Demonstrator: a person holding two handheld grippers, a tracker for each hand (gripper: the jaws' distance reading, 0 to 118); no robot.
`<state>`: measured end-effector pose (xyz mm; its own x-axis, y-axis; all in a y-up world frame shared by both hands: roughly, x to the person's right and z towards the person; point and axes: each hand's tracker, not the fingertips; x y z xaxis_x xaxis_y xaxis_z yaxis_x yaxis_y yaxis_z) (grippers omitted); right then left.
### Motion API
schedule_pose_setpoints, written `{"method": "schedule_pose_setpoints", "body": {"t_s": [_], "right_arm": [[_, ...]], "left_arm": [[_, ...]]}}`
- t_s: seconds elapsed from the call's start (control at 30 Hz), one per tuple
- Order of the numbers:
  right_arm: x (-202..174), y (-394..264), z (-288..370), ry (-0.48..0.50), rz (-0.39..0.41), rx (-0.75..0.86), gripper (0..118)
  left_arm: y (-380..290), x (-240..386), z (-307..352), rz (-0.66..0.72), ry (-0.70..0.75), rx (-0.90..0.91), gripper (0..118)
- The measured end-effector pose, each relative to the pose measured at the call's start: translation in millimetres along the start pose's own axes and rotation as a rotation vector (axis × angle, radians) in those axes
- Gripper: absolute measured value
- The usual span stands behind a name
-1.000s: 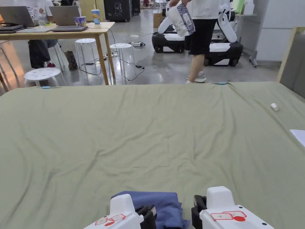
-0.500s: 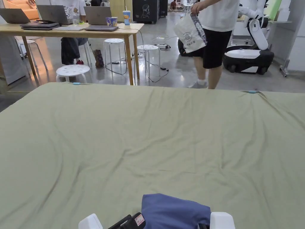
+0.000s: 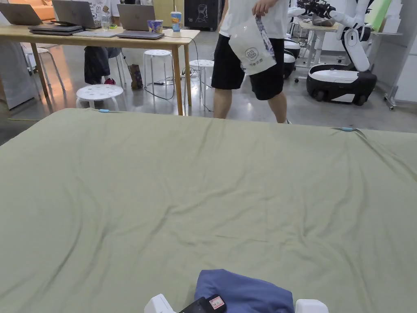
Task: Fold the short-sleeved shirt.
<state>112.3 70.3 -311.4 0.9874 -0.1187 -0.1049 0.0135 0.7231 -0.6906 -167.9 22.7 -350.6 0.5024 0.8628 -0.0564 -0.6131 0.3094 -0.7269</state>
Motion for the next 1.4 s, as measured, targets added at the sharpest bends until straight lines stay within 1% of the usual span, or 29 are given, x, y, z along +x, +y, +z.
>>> {"method": "schedule_pose_setpoints", "body": {"t_s": [0.07,0.23,0.37,0.47,0.6,0.7,0.73,0.8,0.9,0.97,1.07,1.17,1.27,1.4], "right_arm": [[-3.6,1.5,1.5,0.012,-0.003,0.003,0],[-29.8,14.2,9.7,0.039,0.045,0.027,0],[-65.7,32.6,5.2,0.08,0.089,0.057,0],[-104.2,46.4,1.0,0.111,0.132,0.078,0],[-165.3,66.5,-8.1,0.158,0.188,0.097,0],[-208.1,79.3,-18.3,0.199,0.211,0.104,0],[-221.4,81.7,-20.8,0.209,0.218,0.107,0],[-247.8,88.2,-25.5,0.233,0.235,0.114,0],[-280.9,92.4,-39.1,0.267,0.256,0.111,0],[-297.6,94.7,-47.3,0.276,0.267,0.11,0],[-316.4,98.0,-57.3,0.287,0.278,0.101,0],[-326.7,98.7,-67.2,0.287,0.284,0.095,0],[-332.1,98.6,-76.2,0.283,0.286,0.086,0],[-336.5,96.7,-81.6,0.278,0.287,0.071,0]], "left_arm": [[2.4,2.4,3.3,-0.057,0.035,0.011,36],[28.1,9.6,26.0,-0.173,0.062,0.056,35],[63.1,9.2,60.2,-0.229,0.112,0.11,35],[97.2,-9.4,87.6,-0.228,0.134,0.136,35],[143.9,-37.2,127.7,-0.231,0.175,0.162,35],[178.3,-57.4,155.4,-0.239,0.216,0.178,35],[183.4,-53.4,167.2,-0.246,0.226,0.183,35],[204.8,-64.4,186.0,-0.247,0.243,0.188,35],[246.3,-95.6,209.7,-0.241,0.258,0.19,35],[269.2,-105.4,223.9,-0.252,0.283,0.194,35],[302.9,-115.6,244.2,-0.267,0.327,0.198,35],[330.6,-136.8,255.4,-0.262,0.349,0.194,35],[335.7,-152.3,258.8,-0.246,0.346,0.19,35],[330.5,-164.5,262.0,-0.235,0.323,0.202,40]]}}
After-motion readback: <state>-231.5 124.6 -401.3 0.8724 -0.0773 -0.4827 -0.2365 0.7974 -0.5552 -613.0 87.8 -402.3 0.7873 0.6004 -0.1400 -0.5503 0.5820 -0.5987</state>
